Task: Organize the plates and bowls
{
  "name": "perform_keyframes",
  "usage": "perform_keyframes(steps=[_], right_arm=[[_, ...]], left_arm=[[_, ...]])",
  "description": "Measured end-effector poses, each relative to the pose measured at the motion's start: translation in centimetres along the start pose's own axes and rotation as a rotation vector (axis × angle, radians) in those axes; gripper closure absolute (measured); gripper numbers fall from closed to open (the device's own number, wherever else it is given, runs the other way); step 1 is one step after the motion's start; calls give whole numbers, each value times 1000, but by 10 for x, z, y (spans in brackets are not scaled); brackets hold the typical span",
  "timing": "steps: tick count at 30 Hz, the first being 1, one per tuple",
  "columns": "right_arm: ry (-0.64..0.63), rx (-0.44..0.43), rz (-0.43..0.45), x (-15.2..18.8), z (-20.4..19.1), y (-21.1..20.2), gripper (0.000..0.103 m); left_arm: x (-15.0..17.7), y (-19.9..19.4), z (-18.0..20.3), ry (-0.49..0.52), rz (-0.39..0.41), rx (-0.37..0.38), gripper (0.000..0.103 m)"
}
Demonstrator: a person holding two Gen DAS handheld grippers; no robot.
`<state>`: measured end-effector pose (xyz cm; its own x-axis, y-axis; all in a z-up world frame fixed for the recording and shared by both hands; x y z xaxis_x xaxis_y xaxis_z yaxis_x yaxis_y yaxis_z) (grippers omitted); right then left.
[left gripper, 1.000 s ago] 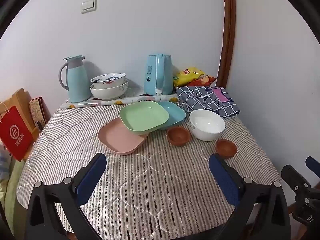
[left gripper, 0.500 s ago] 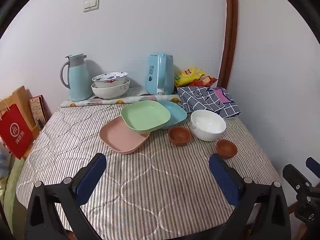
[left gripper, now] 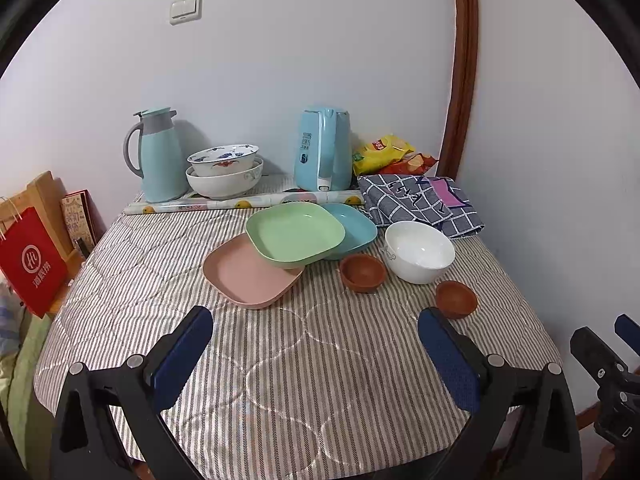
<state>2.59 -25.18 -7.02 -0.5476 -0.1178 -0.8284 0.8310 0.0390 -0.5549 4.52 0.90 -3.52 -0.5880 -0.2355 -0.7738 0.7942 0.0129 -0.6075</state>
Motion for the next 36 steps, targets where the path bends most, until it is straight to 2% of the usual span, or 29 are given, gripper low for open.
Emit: perform_keyframes(steps=[36], right_arm=[[15, -8, 14, 1, 2, -4, 0]], left_arm=[[-4, -3, -1, -1, 3, 2, 0]])
Point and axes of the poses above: each gripper's, at about its wrist camera, not at the fingertips, and y roughly the way its jaws point, z to its right, x to its underside, the point moved 6 cm from there along y, roughly the way its jaws point, and after that the axes turned 11 degrees about -y, right-handed, at the moved point
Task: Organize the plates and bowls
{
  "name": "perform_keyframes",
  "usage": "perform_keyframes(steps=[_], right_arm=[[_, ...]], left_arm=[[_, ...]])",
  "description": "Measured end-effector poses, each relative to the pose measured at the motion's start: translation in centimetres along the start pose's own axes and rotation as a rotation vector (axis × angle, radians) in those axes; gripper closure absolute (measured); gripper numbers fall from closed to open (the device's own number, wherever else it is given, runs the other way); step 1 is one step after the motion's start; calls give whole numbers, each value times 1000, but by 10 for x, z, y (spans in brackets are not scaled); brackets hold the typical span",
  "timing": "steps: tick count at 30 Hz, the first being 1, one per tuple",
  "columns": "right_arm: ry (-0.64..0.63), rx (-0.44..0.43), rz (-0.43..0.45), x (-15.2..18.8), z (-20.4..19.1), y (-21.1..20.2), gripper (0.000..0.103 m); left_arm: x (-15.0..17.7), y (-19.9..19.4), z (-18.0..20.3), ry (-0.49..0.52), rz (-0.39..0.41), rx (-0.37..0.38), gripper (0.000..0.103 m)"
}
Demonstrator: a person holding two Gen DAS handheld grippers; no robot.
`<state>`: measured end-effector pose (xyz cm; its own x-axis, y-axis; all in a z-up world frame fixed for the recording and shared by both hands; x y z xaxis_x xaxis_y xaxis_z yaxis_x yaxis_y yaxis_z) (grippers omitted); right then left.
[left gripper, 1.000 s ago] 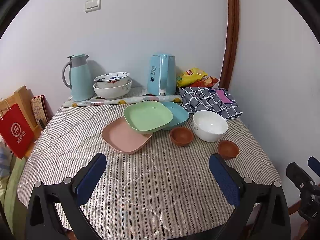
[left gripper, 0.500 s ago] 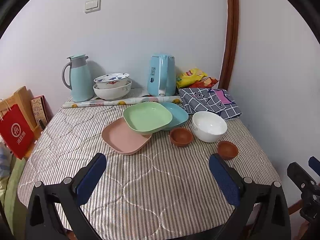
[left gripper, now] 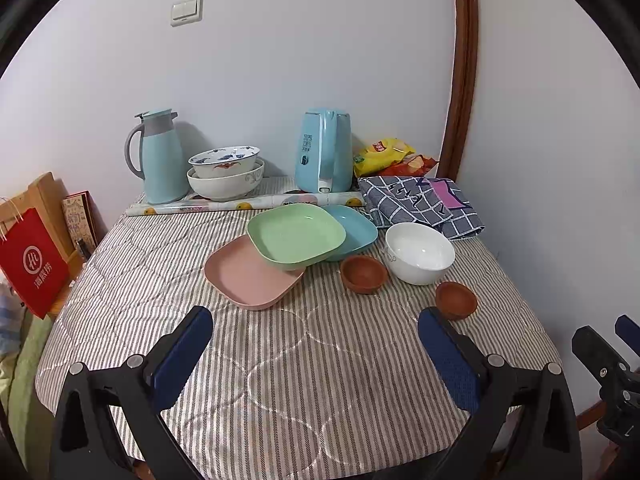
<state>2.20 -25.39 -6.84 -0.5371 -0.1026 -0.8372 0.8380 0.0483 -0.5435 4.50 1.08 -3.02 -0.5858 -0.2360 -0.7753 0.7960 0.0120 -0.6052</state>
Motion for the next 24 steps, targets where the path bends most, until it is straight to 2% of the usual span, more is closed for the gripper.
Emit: perform_keyframes(steps=[24], right_arm=[[9, -5, -3, 2, -1, 0, 0]], left_arm=[[2, -1, -2, -3, 3, 2, 0]])
Point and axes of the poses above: each gripper's, at about its wrist camera, not at the fingertips, and y roughly the way its jaws point, z to its right, x to its underside, the point moved 6 cm from there along y, roughly the way its jaws point, and after that the axes turned 11 degrees about -y, right-handed, at the moved point
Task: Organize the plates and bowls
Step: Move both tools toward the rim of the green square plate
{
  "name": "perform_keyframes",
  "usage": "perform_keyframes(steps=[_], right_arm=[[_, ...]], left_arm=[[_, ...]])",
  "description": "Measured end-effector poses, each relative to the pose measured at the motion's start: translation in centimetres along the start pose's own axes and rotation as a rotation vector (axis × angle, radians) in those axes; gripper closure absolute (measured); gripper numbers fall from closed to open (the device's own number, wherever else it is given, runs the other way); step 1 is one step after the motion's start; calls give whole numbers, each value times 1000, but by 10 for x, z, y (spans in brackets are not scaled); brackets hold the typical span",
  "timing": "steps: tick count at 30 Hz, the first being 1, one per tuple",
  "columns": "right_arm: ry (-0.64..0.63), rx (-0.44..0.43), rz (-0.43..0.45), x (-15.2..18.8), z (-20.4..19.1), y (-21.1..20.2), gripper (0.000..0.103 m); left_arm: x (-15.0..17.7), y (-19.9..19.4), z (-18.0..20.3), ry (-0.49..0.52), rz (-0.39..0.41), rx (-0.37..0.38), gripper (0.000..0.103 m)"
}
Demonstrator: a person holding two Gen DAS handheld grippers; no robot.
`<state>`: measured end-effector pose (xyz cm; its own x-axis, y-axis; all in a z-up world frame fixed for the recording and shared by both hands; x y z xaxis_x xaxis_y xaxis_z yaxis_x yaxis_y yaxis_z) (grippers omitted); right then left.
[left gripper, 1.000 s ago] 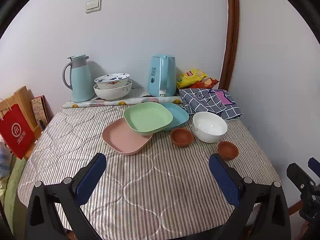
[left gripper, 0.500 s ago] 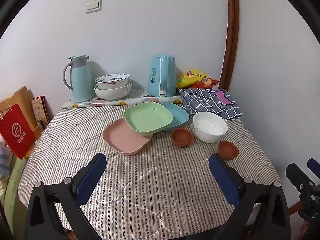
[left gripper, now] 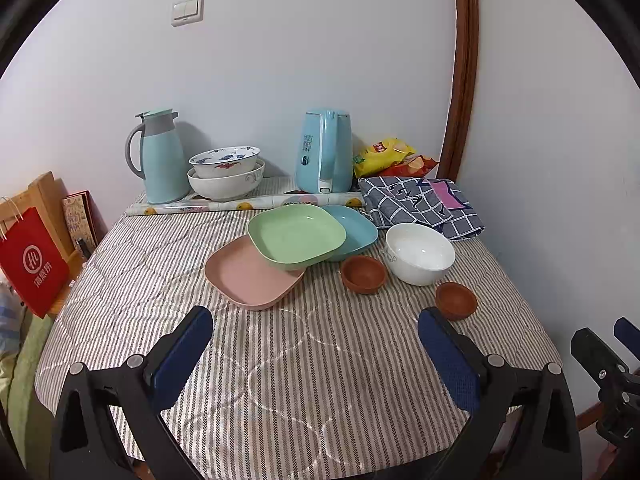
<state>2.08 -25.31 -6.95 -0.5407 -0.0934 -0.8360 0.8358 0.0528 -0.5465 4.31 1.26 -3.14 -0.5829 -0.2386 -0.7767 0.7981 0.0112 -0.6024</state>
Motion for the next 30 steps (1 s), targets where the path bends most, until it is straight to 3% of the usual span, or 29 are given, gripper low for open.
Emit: perform_keyframes(steps=[13, 30], right_arm=[[-1, -24, 6, -2, -3, 3, 0], [19, -80, -110, -9, -5, 81, 1]], left_arm=[[3, 9, 2, 1, -8, 7, 0], [-11, 82, -26, -52, -117, -29, 3]])
Point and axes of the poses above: each gripper's, at about its wrist camera, not at the fingertips, and y roughly the way its jaws point, z to its right, x to its underside, the point moved 6 cm from there along y, roughly the way its jaws point, and after that the axes turned 11 degrees about -y, right-handed, at the moved point
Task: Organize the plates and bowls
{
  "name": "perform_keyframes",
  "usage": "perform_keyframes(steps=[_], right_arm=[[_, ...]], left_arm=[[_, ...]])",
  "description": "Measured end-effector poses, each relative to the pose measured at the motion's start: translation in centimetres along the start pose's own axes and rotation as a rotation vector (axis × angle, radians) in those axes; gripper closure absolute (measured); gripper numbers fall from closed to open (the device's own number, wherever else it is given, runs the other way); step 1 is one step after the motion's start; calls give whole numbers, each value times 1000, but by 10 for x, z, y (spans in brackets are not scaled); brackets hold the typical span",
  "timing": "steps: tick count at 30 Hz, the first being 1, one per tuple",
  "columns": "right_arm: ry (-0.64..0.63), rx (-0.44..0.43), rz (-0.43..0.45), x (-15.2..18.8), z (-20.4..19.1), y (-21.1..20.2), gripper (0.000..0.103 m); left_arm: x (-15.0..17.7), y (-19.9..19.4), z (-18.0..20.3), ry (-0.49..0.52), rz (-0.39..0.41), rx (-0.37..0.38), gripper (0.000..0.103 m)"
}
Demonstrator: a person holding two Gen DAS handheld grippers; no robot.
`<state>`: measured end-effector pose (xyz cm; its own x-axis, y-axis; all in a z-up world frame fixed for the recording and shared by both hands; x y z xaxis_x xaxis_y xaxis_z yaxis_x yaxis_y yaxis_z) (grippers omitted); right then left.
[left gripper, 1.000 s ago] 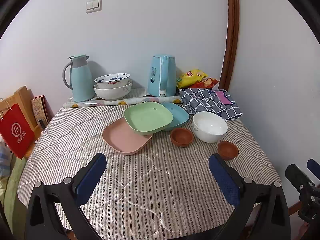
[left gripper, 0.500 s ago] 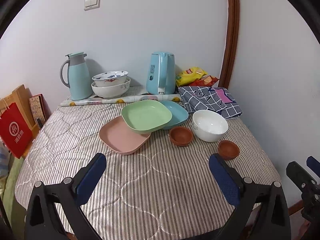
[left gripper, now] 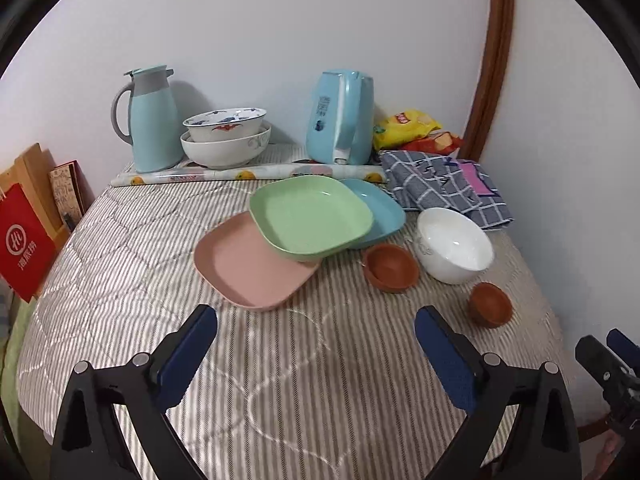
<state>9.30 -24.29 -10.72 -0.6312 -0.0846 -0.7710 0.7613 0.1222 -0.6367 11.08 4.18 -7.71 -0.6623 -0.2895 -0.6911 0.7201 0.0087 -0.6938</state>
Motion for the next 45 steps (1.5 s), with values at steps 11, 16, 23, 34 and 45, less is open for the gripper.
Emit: perform_keyframes(steps=[11, 16, 23, 34, 45], right_arm=[[-43, -49, -37, -34, -23, 36, 5], [-64, -88, -70, -54, -38, 58, 7], [-110, -119, -94, -80, -63, 95, 19], [-134, -183, -152, -101, -97, 148, 43], [-133, -229, -181, -117, -121, 188, 54]], left_arm=[[-35, 30, -18, -39, -10, -42, 5], [-52, 48, -22, -54, -21, -49, 5], [-71, 78, -32, -76, -38, -51, 16], [-89, 121, -43, -117, -84, -32, 28], [-106, 157, -42, -84, -103, -32, 40]])
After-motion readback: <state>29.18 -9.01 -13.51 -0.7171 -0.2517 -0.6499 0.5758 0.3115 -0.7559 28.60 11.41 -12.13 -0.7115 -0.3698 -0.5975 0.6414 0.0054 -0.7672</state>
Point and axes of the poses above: each gripper's, at about its wrist camera, not at the fingertips, and y roughly the way its jaws point, z to its right, x to its underside, the point moved 6 cm from there along y, roughly the way its jaws point, and after that the axes turned 11 degrees about -y, right-handed, at the moved point
